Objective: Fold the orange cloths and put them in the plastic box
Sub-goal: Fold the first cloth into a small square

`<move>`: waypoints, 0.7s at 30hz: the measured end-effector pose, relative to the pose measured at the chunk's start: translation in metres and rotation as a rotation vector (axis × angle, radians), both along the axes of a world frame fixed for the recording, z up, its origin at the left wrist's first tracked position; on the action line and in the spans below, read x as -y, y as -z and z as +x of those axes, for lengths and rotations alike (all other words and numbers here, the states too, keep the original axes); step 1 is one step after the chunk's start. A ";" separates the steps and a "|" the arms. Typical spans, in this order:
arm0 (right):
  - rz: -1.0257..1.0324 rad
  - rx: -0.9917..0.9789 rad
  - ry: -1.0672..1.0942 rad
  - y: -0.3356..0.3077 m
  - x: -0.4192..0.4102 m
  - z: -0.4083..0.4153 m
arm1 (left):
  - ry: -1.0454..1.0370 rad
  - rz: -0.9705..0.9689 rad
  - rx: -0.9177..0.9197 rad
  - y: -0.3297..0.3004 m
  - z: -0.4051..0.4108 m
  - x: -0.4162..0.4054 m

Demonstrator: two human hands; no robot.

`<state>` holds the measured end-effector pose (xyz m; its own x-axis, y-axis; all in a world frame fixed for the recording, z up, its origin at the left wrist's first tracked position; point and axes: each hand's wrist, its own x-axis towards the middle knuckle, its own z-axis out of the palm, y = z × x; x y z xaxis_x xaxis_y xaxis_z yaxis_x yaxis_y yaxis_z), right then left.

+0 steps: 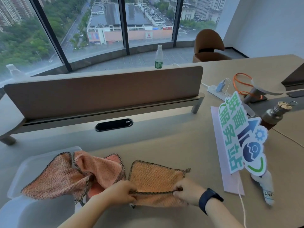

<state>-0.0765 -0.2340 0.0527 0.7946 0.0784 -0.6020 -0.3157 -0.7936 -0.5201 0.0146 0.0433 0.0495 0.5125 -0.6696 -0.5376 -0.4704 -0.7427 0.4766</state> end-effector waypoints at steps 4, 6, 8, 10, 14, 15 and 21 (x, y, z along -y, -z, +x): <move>-0.092 0.002 0.098 0.003 0.008 0.013 | -0.294 -0.109 -0.010 0.001 0.012 0.011; -0.135 0.021 0.159 0.007 0.014 0.023 | -0.452 -0.186 0.053 0.003 0.023 0.021; -0.173 0.021 0.220 0.012 0.020 0.031 | -0.581 -0.216 0.102 0.007 0.034 0.033; -0.202 0.037 0.278 0.019 0.024 0.037 | -0.648 -0.189 0.140 0.015 0.041 0.041; -0.182 0.044 0.342 0.039 0.029 0.043 | -0.723 -0.113 0.177 0.044 0.049 0.050; -0.168 0.049 0.361 0.043 0.029 0.042 | -0.742 -0.096 0.189 0.048 0.049 0.051; -0.128 0.193 0.548 0.055 0.026 0.031 | -0.772 -0.069 0.240 0.057 0.048 0.058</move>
<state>-0.0460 -0.2604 -0.0022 0.7949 -0.4374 -0.4205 -0.6062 -0.6019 -0.5198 0.0624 -0.0143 -0.0079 0.9397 -0.1074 -0.3247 0.0675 -0.8725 0.4840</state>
